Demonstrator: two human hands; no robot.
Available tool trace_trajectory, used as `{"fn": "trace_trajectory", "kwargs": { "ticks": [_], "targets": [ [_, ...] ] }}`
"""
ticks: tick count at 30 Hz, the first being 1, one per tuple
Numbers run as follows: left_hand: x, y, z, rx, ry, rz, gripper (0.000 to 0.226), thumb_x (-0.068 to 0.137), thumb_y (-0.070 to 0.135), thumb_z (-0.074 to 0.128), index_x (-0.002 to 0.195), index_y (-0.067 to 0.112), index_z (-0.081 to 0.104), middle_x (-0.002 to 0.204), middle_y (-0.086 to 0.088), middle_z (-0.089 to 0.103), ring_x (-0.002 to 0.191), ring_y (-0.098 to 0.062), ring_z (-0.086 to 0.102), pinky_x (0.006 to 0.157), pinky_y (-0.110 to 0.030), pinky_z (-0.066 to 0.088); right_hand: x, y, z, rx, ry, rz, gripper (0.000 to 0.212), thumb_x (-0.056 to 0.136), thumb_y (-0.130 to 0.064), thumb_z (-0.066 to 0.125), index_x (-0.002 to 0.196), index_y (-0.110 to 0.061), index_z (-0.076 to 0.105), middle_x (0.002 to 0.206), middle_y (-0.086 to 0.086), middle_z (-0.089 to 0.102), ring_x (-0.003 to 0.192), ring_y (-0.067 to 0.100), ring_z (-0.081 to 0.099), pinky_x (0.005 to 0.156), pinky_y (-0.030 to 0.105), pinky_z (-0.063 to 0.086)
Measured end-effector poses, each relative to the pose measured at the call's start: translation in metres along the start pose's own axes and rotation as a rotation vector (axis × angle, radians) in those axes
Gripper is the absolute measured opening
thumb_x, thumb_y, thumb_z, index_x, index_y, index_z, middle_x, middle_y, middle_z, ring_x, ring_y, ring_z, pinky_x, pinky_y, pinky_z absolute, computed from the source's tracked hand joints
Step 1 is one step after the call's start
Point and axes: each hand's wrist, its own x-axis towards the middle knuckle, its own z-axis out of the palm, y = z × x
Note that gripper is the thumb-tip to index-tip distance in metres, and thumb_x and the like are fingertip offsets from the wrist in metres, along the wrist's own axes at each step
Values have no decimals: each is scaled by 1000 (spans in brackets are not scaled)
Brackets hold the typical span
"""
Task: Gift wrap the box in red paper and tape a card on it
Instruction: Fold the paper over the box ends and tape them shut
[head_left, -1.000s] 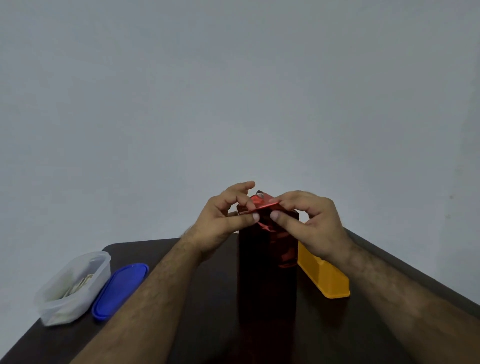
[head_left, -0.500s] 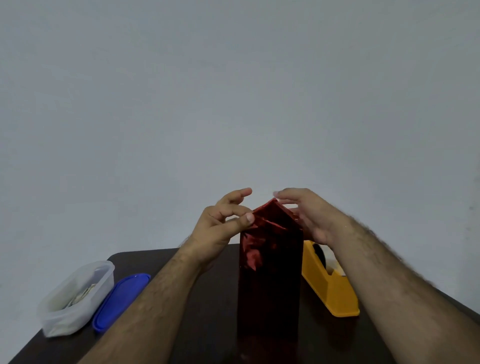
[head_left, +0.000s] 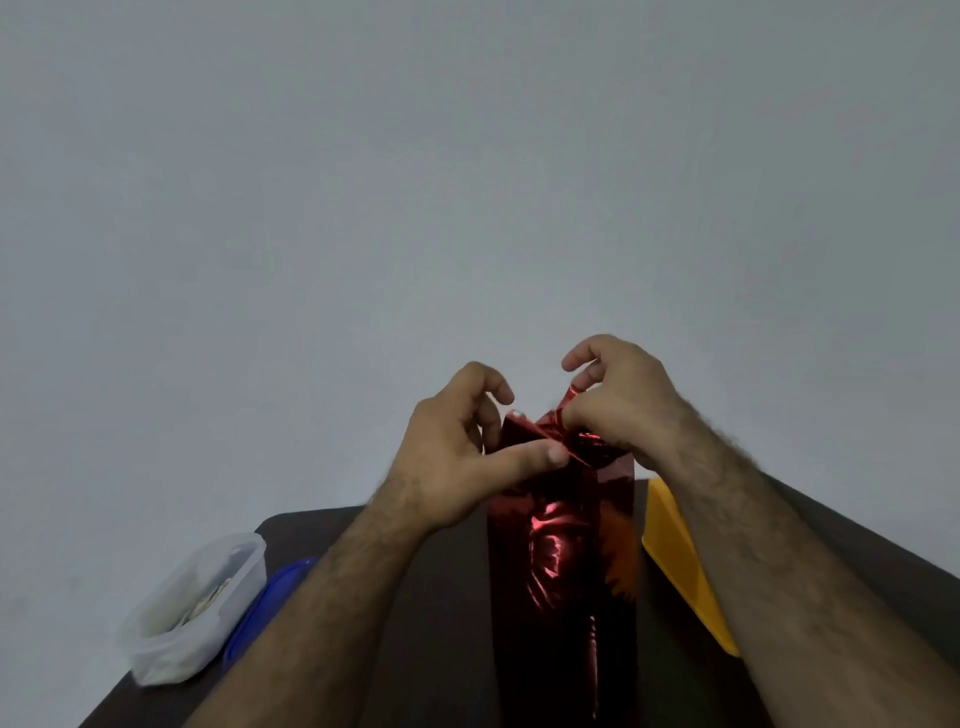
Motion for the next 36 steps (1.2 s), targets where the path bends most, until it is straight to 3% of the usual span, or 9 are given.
{"fn": "trace_trajectory", "kwargs": {
  "ticks": [6,11,14,16,20,25,29,31,36],
  "targets": [
    [-1,21,14,189,16,-218,84,52,79,89,120,48,48,107,17,68,85,-12,73,73,-37,61,-2,-3,-8,134,-112,60,34,78,-4,78,106,-22,69,101,9,73,87,21,73,60,30,54],
    [2,12,16,-36,92,-333,59,77,36,91,123,42,54,120,11,70,89,-23,79,79,-44,66,-7,-6,-20,230,-253,95,17,89,-13,79,105,-10,74,98,18,79,76,25,78,64,33,64],
    [2,10,15,-211,131,-347,42,92,10,80,127,26,60,120,-4,73,91,-30,79,67,-31,62,-8,-7,-29,211,-369,66,58,85,-60,79,108,-7,76,95,10,79,69,23,75,64,31,61],
    [4,8,14,-265,112,-350,35,97,5,73,125,22,62,117,-7,76,91,-33,78,74,-41,61,-7,-6,-40,127,-444,-37,72,72,-74,76,109,-12,77,98,7,79,70,18,72,69,33,59],
    [6,-1,13,-268,110,-362,36,98,-6,66,123,20,64,112,-6,79,88,-31,76,79,-50,61,-7,2,-61,-2,-630,-275,58,62,-38,96,117,-32,78,112,-5,75,82,14,74,76,32,62],
    [7,-1,10,-275,215,-400,23,103,8,66,124,18,66,112,-7,79,87,-21,78,72,-37,63,-1,9,-44,-68,-574,-421,40,79,-2,89,112,-21,80,101,-3,80,93,16,77,87,35,64],
    [5,14,-7,-97,190,-294,58,82,63,81,130,37,61,126,7,71,101,-13,76,82,-37,62,-1,9,-29,-30,-494,-470,26,80,-5,89,101,-20,83,92,1,80,89,21,77,84,46,65],
    [3,25,-16,-29,48,-255,64,70,57,92,122,33,65,121,8,74,99,-10,77,84,-33,59,0,8,-24,-35,-486,-479,22,80,-12,90,96,-25,84,93,-2,79,92,20,75,85,47,64],
    [5,29,-16,199,-64,-212,21,72,32,98,73,19,81,113,16,75,114,13,61,89,-15,39,3,8,-19,-112,-379,-543,21,76,-21,93,85,-35,81,102,-12,67,97,14,67,80,36,57]
  ]
}}
